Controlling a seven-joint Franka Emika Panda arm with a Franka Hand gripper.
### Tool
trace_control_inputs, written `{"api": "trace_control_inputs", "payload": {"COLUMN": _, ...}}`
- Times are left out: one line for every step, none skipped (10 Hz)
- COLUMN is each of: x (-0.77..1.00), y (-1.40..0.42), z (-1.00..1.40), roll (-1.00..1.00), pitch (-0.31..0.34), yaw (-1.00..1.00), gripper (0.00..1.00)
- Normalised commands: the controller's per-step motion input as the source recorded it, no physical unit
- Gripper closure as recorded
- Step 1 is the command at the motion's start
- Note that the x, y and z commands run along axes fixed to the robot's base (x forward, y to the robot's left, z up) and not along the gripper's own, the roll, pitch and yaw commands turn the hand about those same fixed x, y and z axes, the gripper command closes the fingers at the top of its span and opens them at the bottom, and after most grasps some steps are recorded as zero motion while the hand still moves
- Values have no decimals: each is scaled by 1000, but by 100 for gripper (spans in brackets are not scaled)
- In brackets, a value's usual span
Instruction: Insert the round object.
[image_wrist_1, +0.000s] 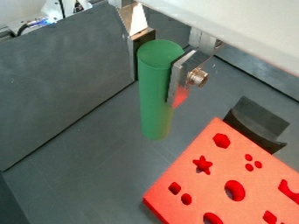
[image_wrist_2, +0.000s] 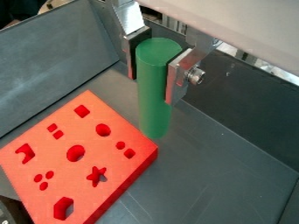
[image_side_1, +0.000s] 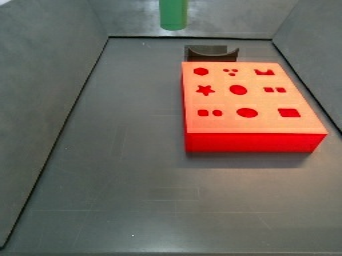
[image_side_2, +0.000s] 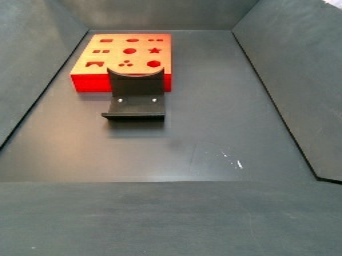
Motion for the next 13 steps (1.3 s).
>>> {"api": "trace_control_inputs", "payload": {"x": 17, "y": 0, "z": -3, "roll": 0, "pitch": 0, "yaw": 0, "gripper": 100}}
{"api": "trace_control_inputs", "payload": {"x": 46, "y": 0, "z": -71, "roll": -76, "pitch": -43, "yaw": 0, "gripper": 100}}
{"api": "trace_control_inputs", "payload": {"x": 454, "y": 0, "z": -169, "roll": -63, "pitch": -17, "yaw": -20, "gripper": 100}}
{"api": "trace_control_inputs", "payload": {"x": 829, "y": 0, "z": -214, "roll": -21, "pitch": 0, "yaw": -63, "gripper": 100}}
{"api": "trace_control_inputs", "payload": {"x": 1000, "y": 57, "z": -209, "roll": 0, "pitch": 60, "yaw": -29, "gripper": 100}}
{"api": "trace_control_inputs", "payload": {"x": 1000, "y": 71, "z": -194, "roll": 0, "pitch": 79, "yaw": 0, "gripper": 100}}
{"api": "trace_control_inputs", "payload": {"x": 1000, "y": 60, "z": -183, "roll": 0, "pitch": 79, "yaw": 0, "gripper": 100}}
{"api": "trace_control_inputs", "payload": {"x": 1000, "y": 63, "z": -180, "roll": 0, "pitch": 83, "yaw": 0, "gripper": 100}}
{"api": "trace_control_inputs", "payload": {"x": 1000, "y": 109, "z": -189, "roll": 0, "pitch": 110, "yaw": 0, "gripper": 100}}
{"api": "trace_control_inputs", "payload": {"x": 1000, "y": 140, "z": -189, "roll": 19, "pitch": 130, "yaw": 0, "gripper": 100}}
{"api": "trace_control_inputs", "payload": {"x": 1000, "y": 149, "z": -189, "roll": 19, "pitch": 131, "yaw": -3, "gripper": 100}}
{"api": "trace_control_inputs", "payload": {"x": 1000, "y": 160, "z": -206, "roll": 27, "pitch": 139, "yaw": -3, "gripper": 100}}
{"api": "trace_control_inputs", "payload": {"x": 1000, "y": 163, "z": -209, "roll": 30, "pitch": 141, "yaw": 0, "gripper": 100}}
